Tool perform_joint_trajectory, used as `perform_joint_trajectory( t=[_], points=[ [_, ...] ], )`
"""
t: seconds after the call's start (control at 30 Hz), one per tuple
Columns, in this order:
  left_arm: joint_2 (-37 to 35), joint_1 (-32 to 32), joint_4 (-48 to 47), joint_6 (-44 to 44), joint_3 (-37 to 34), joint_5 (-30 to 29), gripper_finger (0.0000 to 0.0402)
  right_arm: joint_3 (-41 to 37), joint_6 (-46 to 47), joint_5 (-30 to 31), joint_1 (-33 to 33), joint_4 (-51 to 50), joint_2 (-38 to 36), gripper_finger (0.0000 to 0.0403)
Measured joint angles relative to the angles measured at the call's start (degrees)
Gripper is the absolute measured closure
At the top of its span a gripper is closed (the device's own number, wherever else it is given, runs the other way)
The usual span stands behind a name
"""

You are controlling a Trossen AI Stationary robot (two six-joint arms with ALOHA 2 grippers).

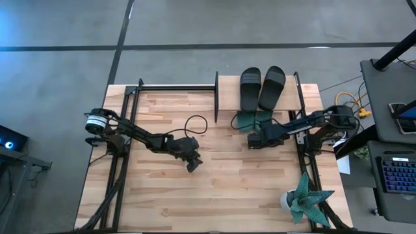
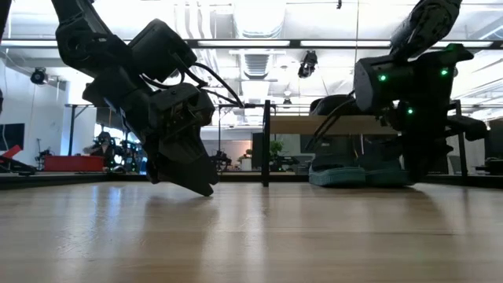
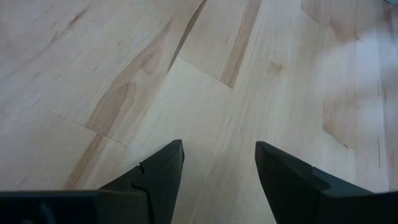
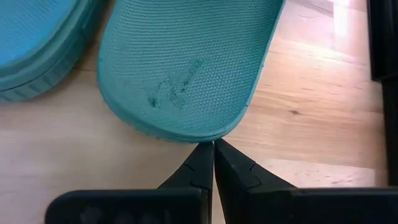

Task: Pick and place slides into the shelf
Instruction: Adjust the green slippers under the shelf

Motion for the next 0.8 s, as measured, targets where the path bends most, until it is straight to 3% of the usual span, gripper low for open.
perform_joint_trajectory(
  t=[0.23,0.4,0.6,0.8],
  points=[
    [0.0,0.0,0.0,0.0,0.0,0.1,0.0210,1.7,6.4,3.0,4.4,-3.2,0.0,0.0394],
    [0.0,0.0,0.0,0.0,0.0,0.2,0.0210,4.8,15.5,5.1,6.1,-15.3,-0.1,0.0394],
    [0.0,0.0,0.0,0.0,0.0,0.2,0.0210,7.6,18.8,3.1,7.0,-25.1,-0.1,0.0394],
    [0.0,0.0,0.0,0.0,0.1,0.3,0.0210,11.0,18.8,2.7,8.8,-23.9,-0.1,0.0394]
  ],
)
